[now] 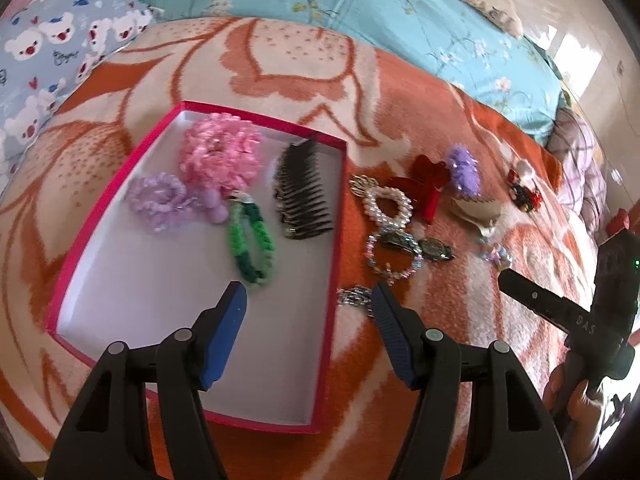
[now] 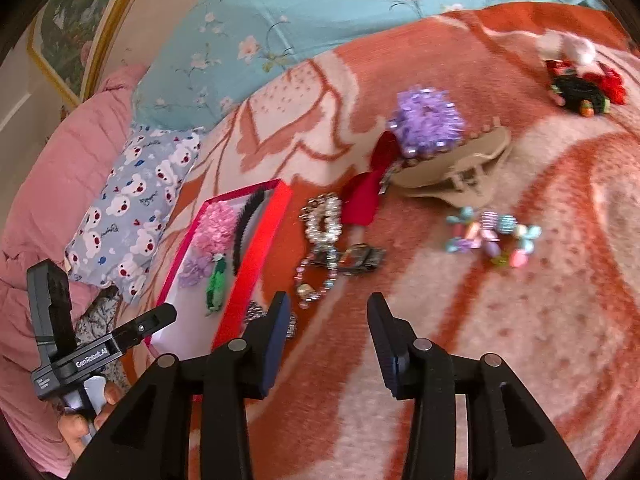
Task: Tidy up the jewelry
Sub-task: 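Move both tools back over the remaining jewelry on the blanket, then grasp the red velvet bow with the left tool while the right tool grasps the purple flower clip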
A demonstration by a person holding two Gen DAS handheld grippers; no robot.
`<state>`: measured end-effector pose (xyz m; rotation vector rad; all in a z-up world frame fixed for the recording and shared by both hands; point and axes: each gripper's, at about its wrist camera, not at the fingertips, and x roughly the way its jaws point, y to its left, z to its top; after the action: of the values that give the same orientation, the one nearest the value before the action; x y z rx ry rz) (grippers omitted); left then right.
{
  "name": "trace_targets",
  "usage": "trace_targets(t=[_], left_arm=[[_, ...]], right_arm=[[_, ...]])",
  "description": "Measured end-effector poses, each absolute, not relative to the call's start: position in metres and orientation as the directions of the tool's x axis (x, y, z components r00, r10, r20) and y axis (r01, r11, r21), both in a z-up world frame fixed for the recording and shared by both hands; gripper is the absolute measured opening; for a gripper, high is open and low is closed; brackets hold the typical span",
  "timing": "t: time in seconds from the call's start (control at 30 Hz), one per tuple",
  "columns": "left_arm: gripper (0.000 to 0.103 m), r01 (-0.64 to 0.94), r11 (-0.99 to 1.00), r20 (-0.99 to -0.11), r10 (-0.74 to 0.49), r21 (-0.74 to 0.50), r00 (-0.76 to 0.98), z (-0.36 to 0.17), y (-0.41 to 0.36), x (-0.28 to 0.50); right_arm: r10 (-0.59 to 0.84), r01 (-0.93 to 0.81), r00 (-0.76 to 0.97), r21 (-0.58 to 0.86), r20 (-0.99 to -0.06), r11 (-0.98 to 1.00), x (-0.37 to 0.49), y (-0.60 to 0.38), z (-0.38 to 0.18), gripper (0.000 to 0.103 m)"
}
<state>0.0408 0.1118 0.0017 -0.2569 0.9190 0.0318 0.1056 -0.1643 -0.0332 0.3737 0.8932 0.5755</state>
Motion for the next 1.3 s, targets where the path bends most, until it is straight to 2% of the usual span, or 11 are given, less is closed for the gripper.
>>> trace_targets(t=[0.47, 0.7, 0.97, 1.03, 1.23, 1.3], left_arm=[[0.064, -0.034, 0.983, -0.800, -0.128, -0.182, 0.586, 0.003, 0.063, 0.071], [0.064, 0.024, 0.986, -0.798, -0.150, -0.168, 0.584, 0.006, 0.037, 0.109], [0.064, 0.072, 0.988, -0.828, -0.153, -0.135, 0.539, -0.016, 0.014, 0.158], [0.064, 0.090, 0.987, -0.835, -0.163, -0.136, 0.526, -0.022, 0.010, 0.170], [0.064, 0.132, 0.981, -0.848, -0.188, -0.141, 0.496, -0.034, -0.002, 0.207], [0.060, 0.149, 0.979, -0.853, -0.194, -0.138, 0.484, -0.038, -0.006, 0.218]], right_arm=[[0.573, -0.236, 0.557, 0.547, -0.601, 0.803, 0.123, -0.209, -0.031, 0.043], [0.553, -0.190, 0.583, 0.562, -0.595, 0.805, 0.149, -0.224, -0.031, 0.044], [0.547, -0.198, 0.599, 0.554, -0.584, 0.809, 0.199, -0.224, -0.019, 0.047], [0.552, -0.208, 0.589, 0.549, -0.591, 0.810, 0.215, -0.217, -0.019, 0.052], [0.563, -0.210, 0.538, 0.547, -0.627, 0.810, 0.262, -0.198, -0.034, 0.052], [0.564, -0.201, 0.520, 0.550, -0.641, 0.811, 0.274, -0.195, -0.040, 0.052]])
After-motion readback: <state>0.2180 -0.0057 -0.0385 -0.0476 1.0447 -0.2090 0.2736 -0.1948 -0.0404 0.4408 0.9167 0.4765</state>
